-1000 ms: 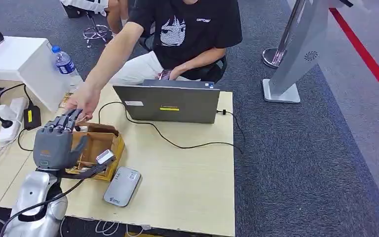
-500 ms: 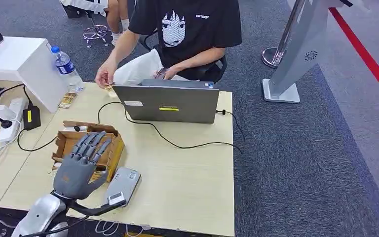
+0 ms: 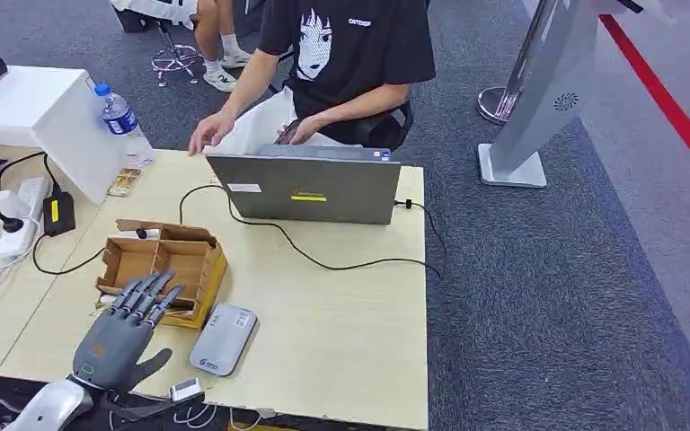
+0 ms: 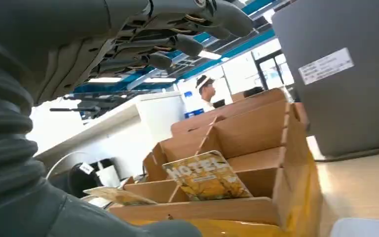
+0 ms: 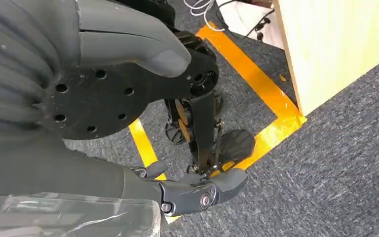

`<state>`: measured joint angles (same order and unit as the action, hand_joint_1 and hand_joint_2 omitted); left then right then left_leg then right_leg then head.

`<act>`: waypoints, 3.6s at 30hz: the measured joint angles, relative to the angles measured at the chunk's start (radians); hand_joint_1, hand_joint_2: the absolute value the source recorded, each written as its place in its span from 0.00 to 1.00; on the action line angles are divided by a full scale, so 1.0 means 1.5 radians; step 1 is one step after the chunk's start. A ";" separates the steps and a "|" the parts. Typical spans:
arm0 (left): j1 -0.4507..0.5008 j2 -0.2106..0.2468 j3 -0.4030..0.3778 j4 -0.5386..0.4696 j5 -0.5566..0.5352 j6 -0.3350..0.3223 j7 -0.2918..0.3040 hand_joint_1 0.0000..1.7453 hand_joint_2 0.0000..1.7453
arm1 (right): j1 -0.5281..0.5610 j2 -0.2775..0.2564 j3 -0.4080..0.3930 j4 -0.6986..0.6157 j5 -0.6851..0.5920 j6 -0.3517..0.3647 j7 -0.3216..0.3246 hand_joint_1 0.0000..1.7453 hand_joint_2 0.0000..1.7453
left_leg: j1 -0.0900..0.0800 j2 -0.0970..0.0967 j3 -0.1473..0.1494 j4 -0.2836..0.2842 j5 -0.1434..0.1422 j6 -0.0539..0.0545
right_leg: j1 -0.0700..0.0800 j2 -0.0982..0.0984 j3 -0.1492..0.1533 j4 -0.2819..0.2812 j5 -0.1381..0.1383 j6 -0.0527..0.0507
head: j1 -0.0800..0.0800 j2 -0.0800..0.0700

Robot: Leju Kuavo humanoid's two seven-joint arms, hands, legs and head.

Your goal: Pass the card to the sensor for recognition and then transmit it.

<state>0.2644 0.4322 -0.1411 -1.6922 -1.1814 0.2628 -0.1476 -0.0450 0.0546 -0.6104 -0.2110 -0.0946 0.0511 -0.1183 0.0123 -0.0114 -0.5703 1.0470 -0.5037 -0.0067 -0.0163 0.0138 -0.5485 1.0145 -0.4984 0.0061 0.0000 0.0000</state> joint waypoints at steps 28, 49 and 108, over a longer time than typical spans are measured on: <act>-0.055 -0.107 0.098 0.136 -0.013 0.016 -0.079 0.00 1.00 | 0.000 0.002 -0.007 0.000 0.037 0.003 0.002 0.00 1.00 | 0.000 0.000 0.000 0.000 0.000 0.000 | 0.000 0.000 0.000 0.000 0.000 0.000 | 0.000 0.000; -0.065 -0.129 0.110 0.136 -0.022 0.031 -0.087 1.00 1.00 | 0.000 0.004 -0.011 0.000 0.046 0.003 0.002 0.00 1.00 | 0.000 0.000 0.000 0.000 0.000 0.000 | 0.000 0.000 0.000 0.000 0.000 0.000 | 0.000 0.000; -0.164 -0.320 0.254 -0.088 0.225 0.143 -0.241 0.00 1.00 | -0.007 0.009 -0.064 -0.001 0.102 -0.018 -0.006 0.00 1.00 | 0.000 0.000 -0.001 0.000 0.001 0.000 | 0.000 0.000 -0.001 0.000 0.002 0.001 | 0.000 0.000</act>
<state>0.0178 -0.0472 0.2406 -1.8237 -0.8439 0.4769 -0.5087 -0.0558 0.0687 -0.7061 -0.2129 0.0591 0.0236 -0.1267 0.0120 -0.0115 -0.5717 1.0471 -0.5021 -0.0066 -0.0165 0.0139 -0.5496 1.0142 -0.4961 0.0072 -0.0004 0.0000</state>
